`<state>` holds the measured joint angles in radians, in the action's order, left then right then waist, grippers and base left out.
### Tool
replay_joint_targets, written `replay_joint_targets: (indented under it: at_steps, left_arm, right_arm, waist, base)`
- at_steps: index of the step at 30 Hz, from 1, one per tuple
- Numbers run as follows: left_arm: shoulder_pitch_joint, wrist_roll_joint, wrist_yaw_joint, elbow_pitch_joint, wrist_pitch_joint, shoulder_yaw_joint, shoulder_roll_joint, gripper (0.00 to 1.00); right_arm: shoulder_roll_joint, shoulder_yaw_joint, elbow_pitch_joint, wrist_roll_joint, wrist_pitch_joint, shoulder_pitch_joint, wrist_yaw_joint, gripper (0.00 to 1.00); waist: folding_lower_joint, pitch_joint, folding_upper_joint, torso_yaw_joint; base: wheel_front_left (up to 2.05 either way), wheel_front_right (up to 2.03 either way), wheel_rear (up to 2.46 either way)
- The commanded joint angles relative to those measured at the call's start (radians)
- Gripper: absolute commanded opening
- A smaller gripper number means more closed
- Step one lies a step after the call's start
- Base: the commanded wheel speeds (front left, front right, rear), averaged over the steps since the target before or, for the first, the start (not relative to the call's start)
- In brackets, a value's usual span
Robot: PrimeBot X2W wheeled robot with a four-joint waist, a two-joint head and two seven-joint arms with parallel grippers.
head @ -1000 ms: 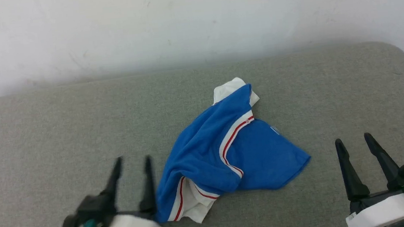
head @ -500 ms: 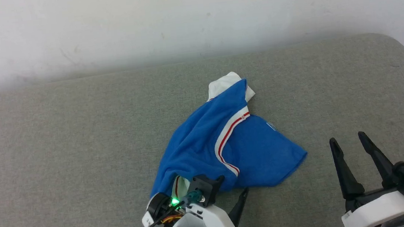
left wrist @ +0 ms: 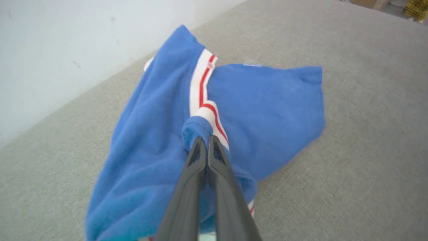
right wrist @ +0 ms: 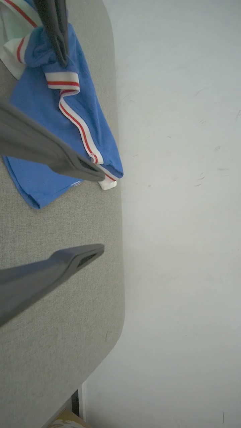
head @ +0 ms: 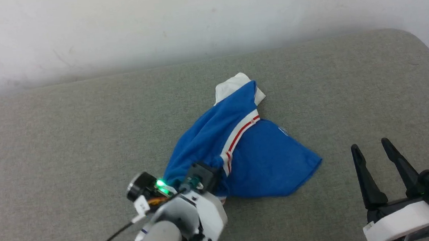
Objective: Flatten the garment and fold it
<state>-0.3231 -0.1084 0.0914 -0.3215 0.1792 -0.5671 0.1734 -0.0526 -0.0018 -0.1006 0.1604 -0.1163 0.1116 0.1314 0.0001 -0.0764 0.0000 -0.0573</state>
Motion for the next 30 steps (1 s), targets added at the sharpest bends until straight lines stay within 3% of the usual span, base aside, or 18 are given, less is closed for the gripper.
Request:
replay_joint_targets:
  at_steps: [1, 11, 16, 17, 18, 26, 30]
  left_arm:
    - [-0.021, -0.011, -0.018, 0.02, -0.019, 0.023, 0.01, 0.0]
    - [0.126, -0.16, -0.244, 0.182, -0.058, 0.353, 0.106, 0.0]
    - [0.238, -0.248, -0.287, 0.132, -0.056, 0.461, 0.119, 0.0]
    - [0.249, -0.262, -0.29, 0.125, -0.069, 0.472, 0.112, 0.45]
    - [0.258, -0.27, -0.293, 0.116, -0.081, 0.48, 0.106, 1.0]
    - [0.288, -0.265, -0.307, 0.207, -0.215, 0.483, 0.066, 1.0]
    - [0.294, -0.233, -0.264, 0.309, -0.165, 0.396, 0.074, 1.0]
  right_arm:
    - [0.002, -0.004, 0.004, 0.006, -0.008, -0.009, -0.001, 1.0]
    - [0.002, -0.003, 0.013, 0.021, -0.014, -0.011, -0.001, 1.0]
    - [0.002, 0.001, 0.015, 0.024, -0.016, -0.022, -0.001, 1.0]
    - [0.002, 0.002, 0.017, 0.024, -0.017, -0.024, -0.001, 1.0]
    - [0.002, 0.001, 0.018, 0.024, -0.017, -0.025, -0.001, 1.0]
    - [0.002, 0.007, 0.029, 0.021, -0.017, -0.025, -0.001, 1.0]
    - [0.002, 0.002, 0.027, 0.021, -0.017, -0.02, -0.001, 1.0]
  waist:
    - [-0.0001, 0.001, 0.0, 0.002]
    - [-0.0001, -0.006, 0.0, 0.02]
    - [-0.0001, -0.021, 0.0, 0.025]
    - [-0.0001, -0.023, 0.0, 0.027]
    - [-0.0001, -0.025, 0.0, 0.028]
    - [-0.0001, -0.007, 0.0, 0.028]
    - [-0.0001, -0.003, 0.0, 0.032]
  base:
    - [0.0, 0.0, 0.0]
    - [0.0, 0.0, 0.0]
    - [0.0, 0.0, 0.0]
    - [0.0, 0.0, 0.0]
    - [0.0, 0.0, 0.0]
    - [0.0, 0.0, 0.0]
    - [0.0, 0.0, 0.0]
